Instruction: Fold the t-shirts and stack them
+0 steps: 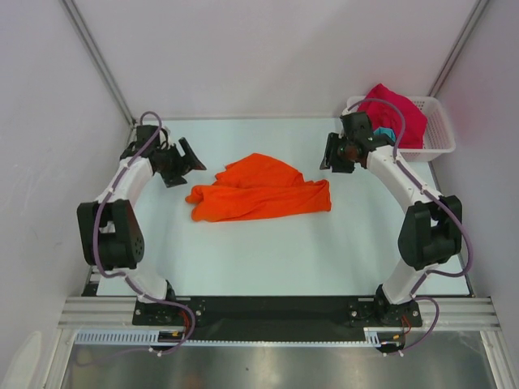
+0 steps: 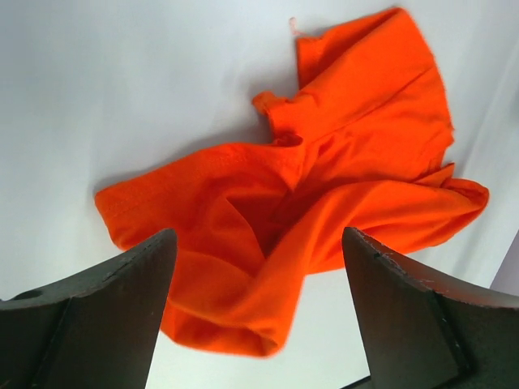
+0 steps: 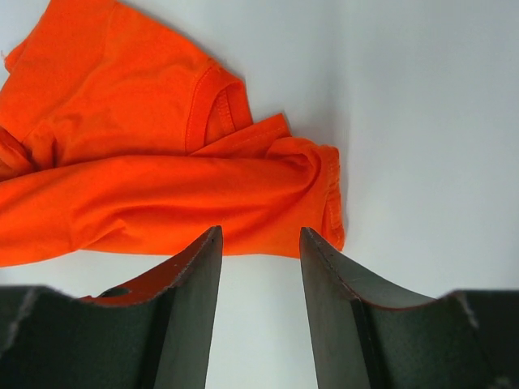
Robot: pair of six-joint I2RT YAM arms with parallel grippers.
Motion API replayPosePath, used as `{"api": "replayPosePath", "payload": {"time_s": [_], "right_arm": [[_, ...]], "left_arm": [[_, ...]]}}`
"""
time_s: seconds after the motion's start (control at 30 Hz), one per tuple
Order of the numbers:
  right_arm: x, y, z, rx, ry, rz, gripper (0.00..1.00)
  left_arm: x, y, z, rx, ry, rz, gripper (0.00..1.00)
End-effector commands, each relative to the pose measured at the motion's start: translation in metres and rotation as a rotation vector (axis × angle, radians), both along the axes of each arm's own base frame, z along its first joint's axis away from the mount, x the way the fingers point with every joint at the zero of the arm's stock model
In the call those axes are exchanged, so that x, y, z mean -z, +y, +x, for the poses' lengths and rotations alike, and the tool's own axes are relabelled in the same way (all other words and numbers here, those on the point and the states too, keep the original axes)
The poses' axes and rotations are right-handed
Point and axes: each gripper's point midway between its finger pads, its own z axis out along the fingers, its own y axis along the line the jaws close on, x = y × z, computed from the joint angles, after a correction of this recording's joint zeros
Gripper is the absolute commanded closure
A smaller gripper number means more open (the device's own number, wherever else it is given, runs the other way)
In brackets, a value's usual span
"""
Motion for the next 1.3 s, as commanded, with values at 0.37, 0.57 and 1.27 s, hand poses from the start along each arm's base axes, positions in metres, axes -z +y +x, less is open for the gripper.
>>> {"api": "replayPosePath", "payload": {"time_s": [0.37,0.57,1.27], "right_arm": [[-0.032,0.008,-0.001,-0.011,-0.074,0.013,0.52],[-0.032,0.014,-0.005,-0.023,-0.075,0.025,0.53],[-0.013,0.026,-0.022,-0.051,-0.052,0.028,0.54]], "left_arm": [[0.019,-0.024,0.014,0.031,0.025,-0.149,0.72],[0.003,-0.025,0.0,0.041,-0.004,-0.15,1.0],[0.074,-0.041,-0.068,0.062,0.185,-0.121,0.32]]}}
